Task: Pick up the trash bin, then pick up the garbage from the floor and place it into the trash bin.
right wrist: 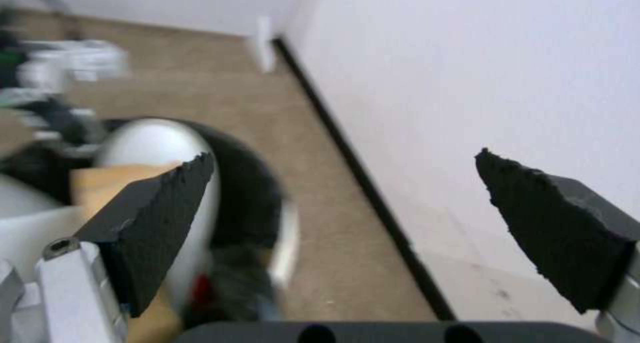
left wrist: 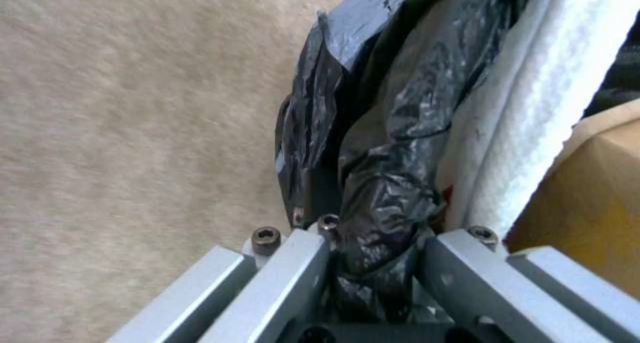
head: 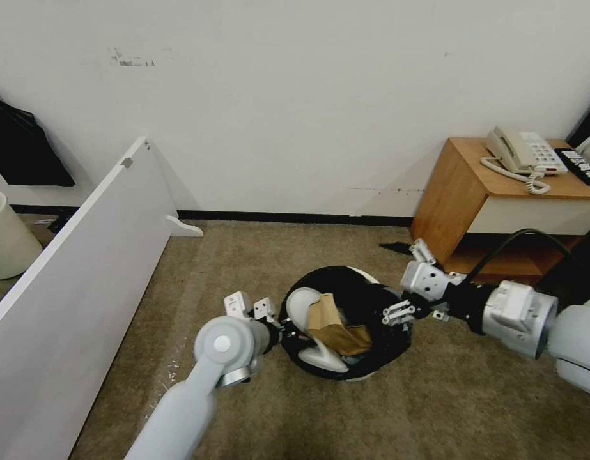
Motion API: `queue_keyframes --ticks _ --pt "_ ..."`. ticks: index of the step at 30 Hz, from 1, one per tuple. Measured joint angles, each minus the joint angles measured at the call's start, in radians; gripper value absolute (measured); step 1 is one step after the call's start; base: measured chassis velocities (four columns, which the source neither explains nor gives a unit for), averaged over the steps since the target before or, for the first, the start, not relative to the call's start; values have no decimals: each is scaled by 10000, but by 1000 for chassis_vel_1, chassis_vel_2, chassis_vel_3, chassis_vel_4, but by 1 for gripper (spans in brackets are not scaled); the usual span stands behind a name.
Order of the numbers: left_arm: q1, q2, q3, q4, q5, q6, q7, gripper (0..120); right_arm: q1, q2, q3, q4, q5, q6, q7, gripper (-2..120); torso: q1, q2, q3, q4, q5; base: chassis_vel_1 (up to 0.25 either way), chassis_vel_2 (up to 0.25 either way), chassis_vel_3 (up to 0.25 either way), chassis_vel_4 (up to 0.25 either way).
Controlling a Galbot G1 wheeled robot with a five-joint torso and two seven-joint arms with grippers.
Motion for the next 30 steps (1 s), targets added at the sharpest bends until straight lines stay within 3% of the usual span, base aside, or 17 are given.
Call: queue_keyframes --ticks 2,4,5,7,8,10,11,13,17,19,20,22,23,24,27,29,30 --pt "144 150 -138 -138 85 0 141 0 54 452 7 -49 -237 148 5 100 0 0 0 -1 0 0 0 0 0" --pt "384 348 -424 -444 61 1 215 0 161 1605 9 -275 -1039 603 -140 100 0 0 0 2 -1 0 0 0 0" --pt "384 348 -424 -444 61 1 215 0 161 1605 9 -275 -1039 603 -140 100 0 0 0 2 -1 0 0 0 0" --pt "556 533 -643 -831 -219 1 52 0 167 3182 51 -383 -1748 1048 -353 100 0 0 -1 -4 3 0 0 0 0" --pt "556 533 -643 -831 -219 1 52 0 167 3182 51 -383 -1748 1048 -353 100 0 0 -1 -4 3 0 0 0 0" --pt "701 674 -715 -1161 -374 -9 -95 0 66 4512 180 -354 -2244 1505 -627 100 0 1 -1 -2 1 0 0 0 0" --pt "701 674 -715 -1161 -374 -9 -95 0 66 4512 180 -354 -2244 1505 -627 100 0 1 -1 -2 1 0 0 0 0" --pt "792 756 -715 -1399 -475 -26 -194 0 72 5898 302 -296 -3058 2099 -1037 100 0 2 -2 -1 1 0 0 0 0" --pt "754 776 -623 -1464 -572 -32 -247 0 71 6869 395 -185 -3654 2601 -1222 100 0 2 -1 -1 0 0 0 0 0" --pt "694 778 -521 -1563 -670 -32 -279 0 121 8265 412 -42 -4401 3203 -1487 100 0 2 -1 -5 -2 0 0 0 0" --pt "694 778 -521 -1563 -670 -32 -279 0 121 8265 412 -42 -4401 3203 -1487 100 0 2 -1 -5 -2 0 0 0 0" --pt "767 746 -555 -1652 -668 -29 -291 0 253 9398 353 -54 -4899 3563 -1692 100 0 2 -1 1 -3 0 0 0 0" --pt "767 746 -555 -1652 -668 -29 -291 0 253 9398 353 -54 -4899 3563 -1692 100 0 2 -1 1 -3 0 0 0 0" --pt "843 716 -612 -1728 -637 -25 -306 0 378 10366 311 -163 -5309 3919 -1829 100 0 2 -1 -3 0 0 0 0 0" --pt "895 702 -649 -1776 -614 -24 -308 0 468 10876 294 -257 -5530 4143 -1931 100 0 2 -2 -4 -1 0 0 0 0" --pt "1061 662 -771 -1963 -548 -20 -321 0 750 12042 237 -437 -5948 4534 -2072 100 0 2 -1 1 -1 0 0 0 0" --pt "1061 662 -771 -1963 -548 -20 -321 0 750 12042 237 -437 -5948 4534 -2072 100 0 2 -1 1 -1 0 0 0 0"
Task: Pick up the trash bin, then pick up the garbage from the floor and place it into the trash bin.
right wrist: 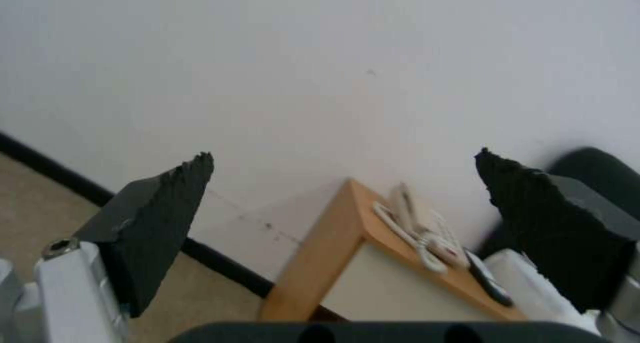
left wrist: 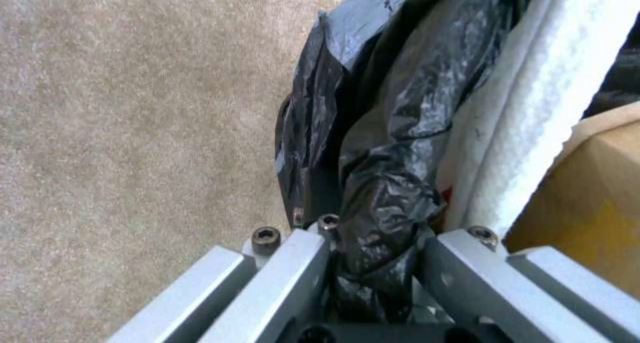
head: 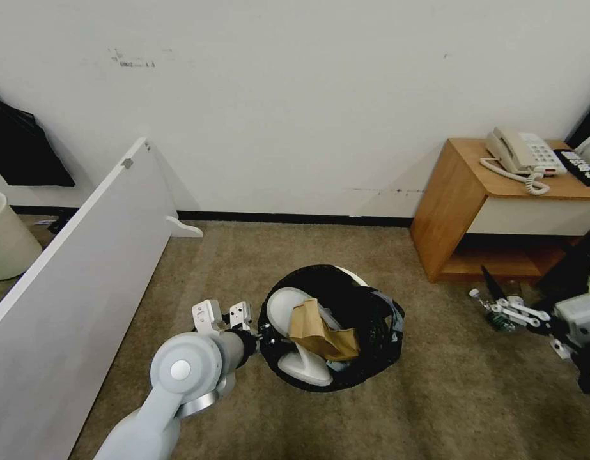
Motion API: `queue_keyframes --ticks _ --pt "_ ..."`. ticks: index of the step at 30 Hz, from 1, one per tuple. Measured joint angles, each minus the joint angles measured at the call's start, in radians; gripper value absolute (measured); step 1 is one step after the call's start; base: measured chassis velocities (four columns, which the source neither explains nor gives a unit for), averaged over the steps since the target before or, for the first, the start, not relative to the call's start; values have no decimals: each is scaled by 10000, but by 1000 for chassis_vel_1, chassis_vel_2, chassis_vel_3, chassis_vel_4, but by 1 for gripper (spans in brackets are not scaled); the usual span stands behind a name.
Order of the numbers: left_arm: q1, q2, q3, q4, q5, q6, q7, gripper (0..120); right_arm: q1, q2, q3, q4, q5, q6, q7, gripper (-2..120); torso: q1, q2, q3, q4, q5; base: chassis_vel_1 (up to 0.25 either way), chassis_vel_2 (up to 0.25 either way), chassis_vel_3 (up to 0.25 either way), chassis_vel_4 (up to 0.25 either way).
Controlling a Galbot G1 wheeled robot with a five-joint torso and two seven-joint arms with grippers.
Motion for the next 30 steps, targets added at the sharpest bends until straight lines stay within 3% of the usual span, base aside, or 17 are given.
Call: queue_keyframes --ticks 10,30 --pt "138 -7 -129 -142 856 19 458 0 544 2260 72 -395 -788 628 -37 100 0 0 1 -2 2 0 0 0 0" --pt "176 150 -243 -190 1704 21 1105 0 729 2289 88 -480 -1130 735 -98 100 0 -2 1 -1 1 0 0 0 0"
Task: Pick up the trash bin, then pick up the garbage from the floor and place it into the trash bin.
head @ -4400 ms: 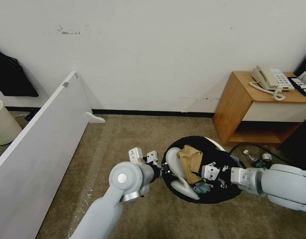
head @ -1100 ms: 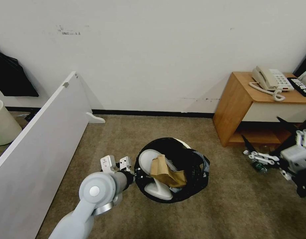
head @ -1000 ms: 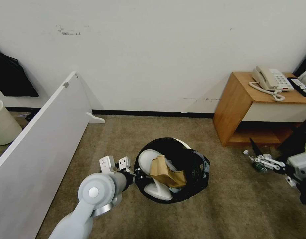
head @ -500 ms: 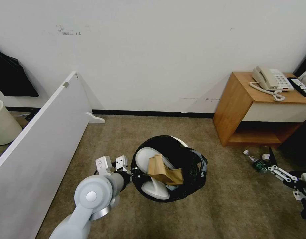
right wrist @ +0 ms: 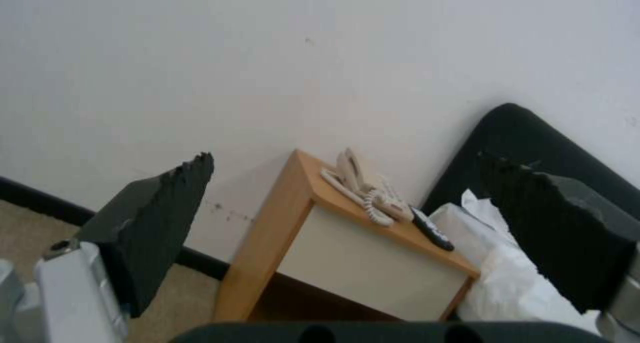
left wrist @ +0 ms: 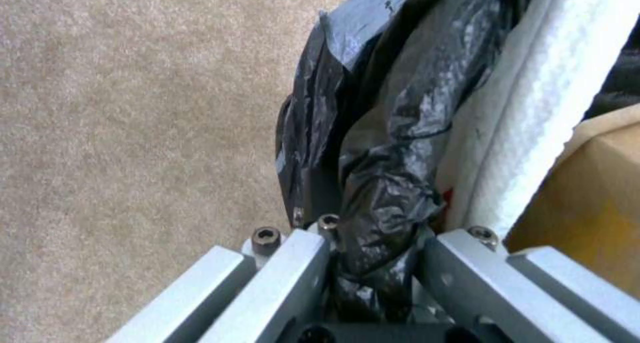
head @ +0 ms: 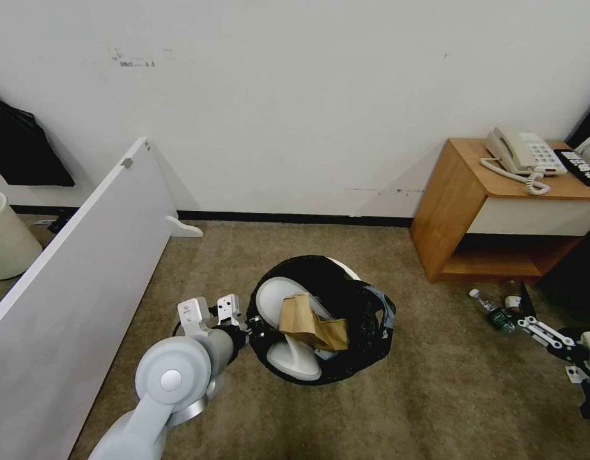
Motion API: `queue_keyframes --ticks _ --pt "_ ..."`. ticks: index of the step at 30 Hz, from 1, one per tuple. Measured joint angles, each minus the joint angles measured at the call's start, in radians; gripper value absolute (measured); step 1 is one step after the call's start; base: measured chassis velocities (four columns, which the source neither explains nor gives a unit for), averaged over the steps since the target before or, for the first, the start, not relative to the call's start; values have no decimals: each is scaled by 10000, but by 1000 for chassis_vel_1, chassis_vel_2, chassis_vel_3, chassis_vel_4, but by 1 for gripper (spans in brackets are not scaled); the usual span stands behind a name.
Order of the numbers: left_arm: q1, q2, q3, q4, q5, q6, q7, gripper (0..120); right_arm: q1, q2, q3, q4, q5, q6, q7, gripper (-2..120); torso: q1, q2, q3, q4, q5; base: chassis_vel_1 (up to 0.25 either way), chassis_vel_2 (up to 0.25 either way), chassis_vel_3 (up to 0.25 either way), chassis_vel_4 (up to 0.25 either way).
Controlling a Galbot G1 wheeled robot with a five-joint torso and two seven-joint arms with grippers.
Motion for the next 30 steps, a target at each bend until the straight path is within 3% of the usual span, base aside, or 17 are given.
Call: queue_keyframes --ticks 15,30 --pt "-68 46 82 421 1171 -171 676 0 -142 -24 -53 -2 -30 30 -14 100 0 1 0 0 0 0 0 0 0" --pt "69 -37 146 421 1459 -176 880 0 -221 -34 -121 36 -34 31 -76 100 0 0 0 0 0 0 0 0 0"
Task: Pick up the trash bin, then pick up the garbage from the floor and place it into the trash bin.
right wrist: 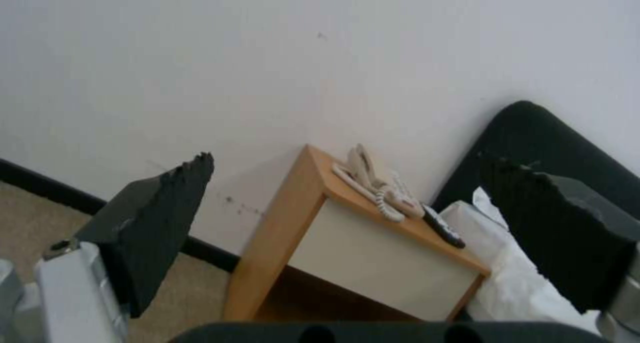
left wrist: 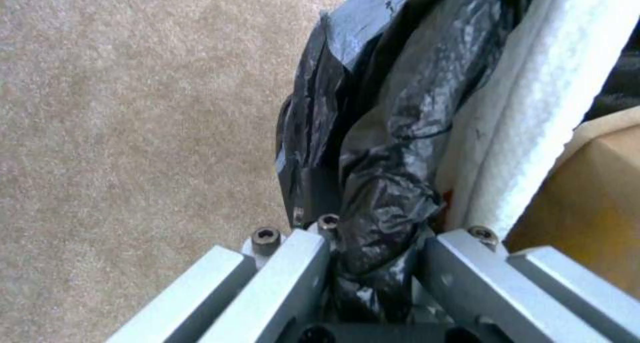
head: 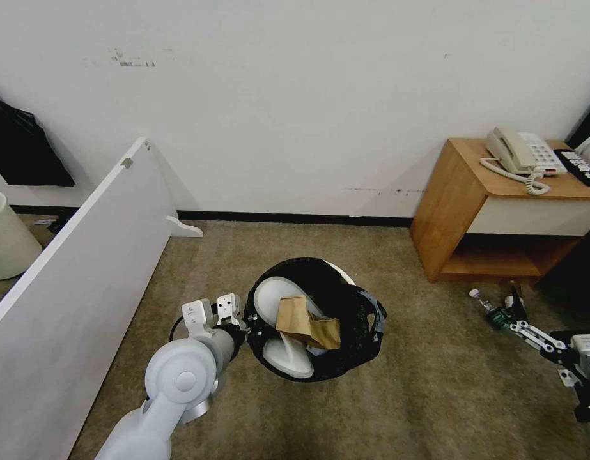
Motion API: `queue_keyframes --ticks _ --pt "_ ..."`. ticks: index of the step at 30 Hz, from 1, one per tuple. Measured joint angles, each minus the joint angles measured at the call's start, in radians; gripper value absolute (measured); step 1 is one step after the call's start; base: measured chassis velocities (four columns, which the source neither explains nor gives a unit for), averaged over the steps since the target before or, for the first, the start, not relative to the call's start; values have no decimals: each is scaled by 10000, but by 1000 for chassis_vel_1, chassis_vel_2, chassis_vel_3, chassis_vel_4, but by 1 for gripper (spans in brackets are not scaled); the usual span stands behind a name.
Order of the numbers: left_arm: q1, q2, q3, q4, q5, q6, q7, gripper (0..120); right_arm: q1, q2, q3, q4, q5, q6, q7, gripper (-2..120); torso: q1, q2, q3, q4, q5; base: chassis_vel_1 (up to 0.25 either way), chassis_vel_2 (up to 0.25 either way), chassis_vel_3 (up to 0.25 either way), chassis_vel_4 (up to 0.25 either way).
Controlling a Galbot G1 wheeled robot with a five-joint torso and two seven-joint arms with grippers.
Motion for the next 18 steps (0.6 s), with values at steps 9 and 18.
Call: queue_keyframes --ticks 9,18 --pt "8 -33 -29 -1 17 0 -15 0 5 4 -2 -27 -5 0 -13 100 0 0 0 0 0 -25 -17 -17 -18" --pt "-20 -70 -45 35 18 -9 -1 0 23 5 2 -90 38 10 -12 100 0 0 0 -4 0 -46 -43 -45 -47"
